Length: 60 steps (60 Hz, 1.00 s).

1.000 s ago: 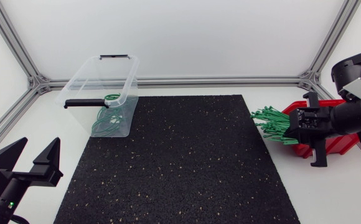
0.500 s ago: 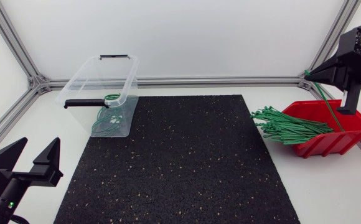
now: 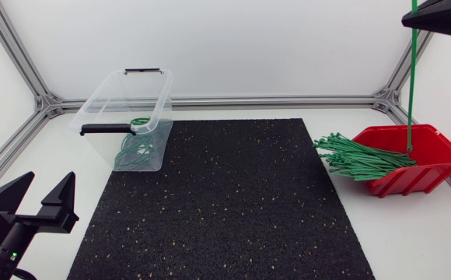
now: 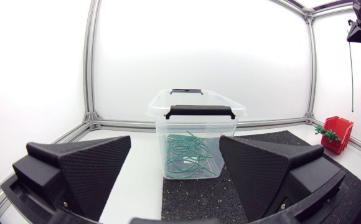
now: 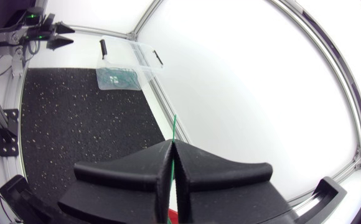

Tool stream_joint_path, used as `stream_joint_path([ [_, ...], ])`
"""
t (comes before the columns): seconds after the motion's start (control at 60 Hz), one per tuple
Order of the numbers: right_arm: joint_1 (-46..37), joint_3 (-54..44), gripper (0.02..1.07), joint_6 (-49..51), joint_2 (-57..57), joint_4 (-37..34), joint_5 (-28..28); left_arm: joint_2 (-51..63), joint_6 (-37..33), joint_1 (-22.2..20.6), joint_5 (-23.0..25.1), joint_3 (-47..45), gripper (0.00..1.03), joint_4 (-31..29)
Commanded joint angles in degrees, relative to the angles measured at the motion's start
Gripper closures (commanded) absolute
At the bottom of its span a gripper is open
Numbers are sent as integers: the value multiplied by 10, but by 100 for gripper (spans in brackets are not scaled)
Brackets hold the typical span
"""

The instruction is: Take a green cable tie from the red box, thread the tail through the head to close it, then place it in the transparent bin on the left.

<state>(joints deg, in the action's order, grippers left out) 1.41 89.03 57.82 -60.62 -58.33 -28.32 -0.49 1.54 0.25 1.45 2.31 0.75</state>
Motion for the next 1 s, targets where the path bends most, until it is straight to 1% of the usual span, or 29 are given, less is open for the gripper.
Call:
stream_joint_path([
  [0.0, 36, 17, 101, -75, -6, -12, 5, 0, 9, -1, 3, -22, 4, -13],
  [0.05, 66, 20, 101, -119, -19, -12, 13, 0, 9, -1, 3, -22, 4, -13],
  [0.2, 100, -6, 101, -234, -51, 23, 12, 0, 9, -1, 3, -22, 4, -13],
  [0.3, 119, -26, 101, -281, -72, 49, 8, 0, 9, -2, 3, -22, 4, -14],
  [0.417, 125, -42, 101, -343, -101, 86, -16, 0, 9, -3, 3, -22, 4, -14],
  [0.483, 127, -44, 98, -392, -123, 102, -22, 0, 9, -3, 3, -22, 4, -15],
  [0.517, 127, -47, 98, -417, -134, 116, -25, 0, 9, -3, 3, -22, 4, -15],
  [0.583, 132, -44, 98, -448, -168, 117, -49, 1, 9, -3, 3, -22, 4, -15],
  [0.7, 142, -30, 98, -536, -233, 119, -83, 1, 9, -3, 3, -22, 4, -15],
  [0.767, 160, -25, 98, -558, -257, 124, -84, 1, 9, -3, 3, -22, 4, -15],
  [0.833, 177, -26, 99, -617, -281, 146, -86, 1, 9, -3, 3, -22, 4, -15],
  [0.917, 199, -25, 99, -653, -303, 170, -87, 1, 9, -3, 3, -22, 4, -15],
  [0.95, 203, -26, 99, -692, -311, 186, -87, 1, 9, -3, 3, -22, 4, -15],
  [0.983, 203, -29, 101, -732, -318, 208, -87, 1, 9, -3, 3, -22, 4, -15],
])
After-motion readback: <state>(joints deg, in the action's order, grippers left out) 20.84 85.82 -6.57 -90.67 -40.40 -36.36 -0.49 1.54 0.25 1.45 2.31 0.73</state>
